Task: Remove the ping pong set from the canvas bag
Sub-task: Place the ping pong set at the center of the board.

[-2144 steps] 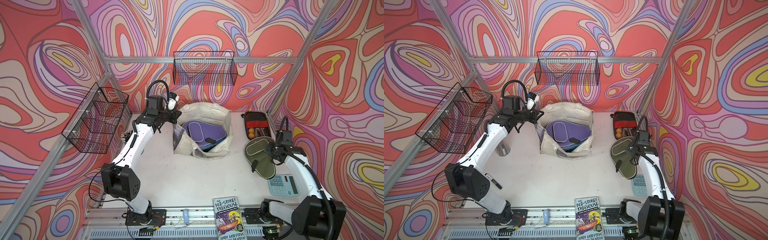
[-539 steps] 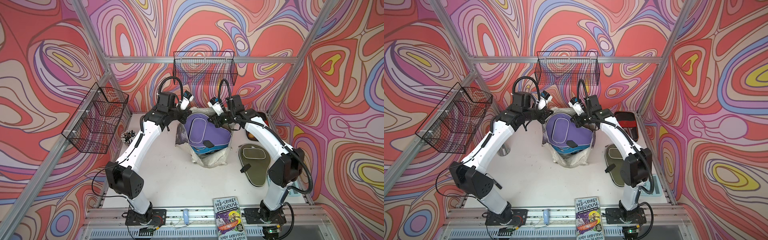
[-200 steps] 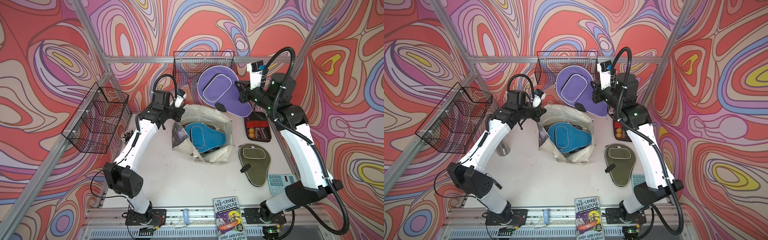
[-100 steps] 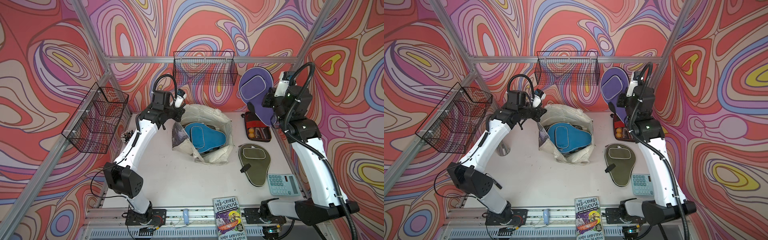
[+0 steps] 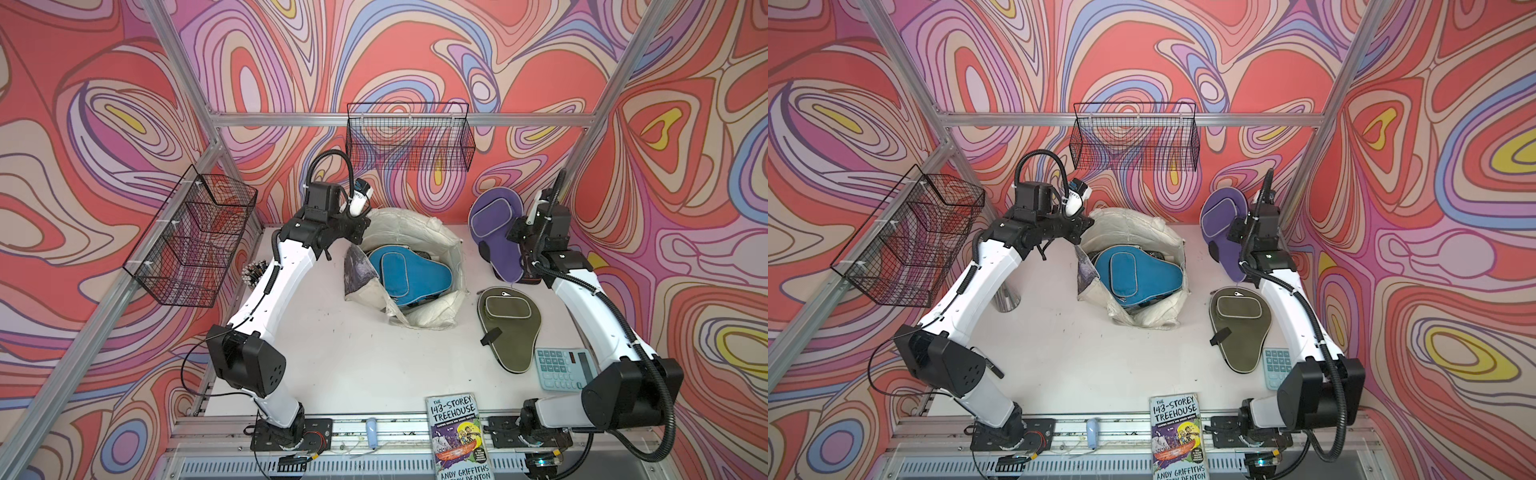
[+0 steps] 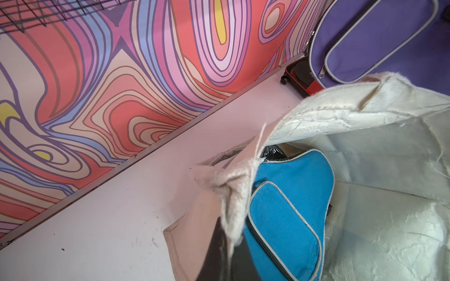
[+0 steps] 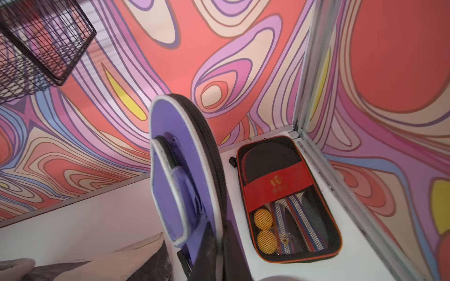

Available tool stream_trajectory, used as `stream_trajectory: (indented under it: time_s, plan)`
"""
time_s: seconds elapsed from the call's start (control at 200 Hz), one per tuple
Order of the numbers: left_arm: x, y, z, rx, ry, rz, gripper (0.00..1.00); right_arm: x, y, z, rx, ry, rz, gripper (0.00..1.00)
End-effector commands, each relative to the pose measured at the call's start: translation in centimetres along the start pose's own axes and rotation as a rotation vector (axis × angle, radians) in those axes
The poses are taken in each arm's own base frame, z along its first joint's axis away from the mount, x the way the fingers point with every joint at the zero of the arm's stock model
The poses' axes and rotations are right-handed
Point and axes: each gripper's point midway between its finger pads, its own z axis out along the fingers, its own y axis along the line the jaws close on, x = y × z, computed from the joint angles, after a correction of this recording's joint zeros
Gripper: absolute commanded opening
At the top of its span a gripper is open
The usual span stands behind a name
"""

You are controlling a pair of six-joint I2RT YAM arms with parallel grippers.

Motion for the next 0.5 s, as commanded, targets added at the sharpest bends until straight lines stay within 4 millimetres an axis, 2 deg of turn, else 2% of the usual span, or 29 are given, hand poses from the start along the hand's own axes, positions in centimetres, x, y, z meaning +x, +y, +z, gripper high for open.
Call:
stream_trajectory:
  time_s: [0.0,0.265,0.496]
  plan:
    - [-3.9,-0.6,-3.1,0.005,-0.146,0.038,0.00,-1.5,1.8,1.6,-0.126,-0.079,0.129,0.00]
    - [-3.9,-0.7,-3.1,0.011,-0.147,0.038,0.00,1.1,3.4,5.9,-0.248,-0.038,0.245,0.00]
    - [-3.7,-0.8,-3.0,0.020,-0.144,0.031,0.00,3.3,3.2,9.0,-0.247,-0.002,0.288,0.00]
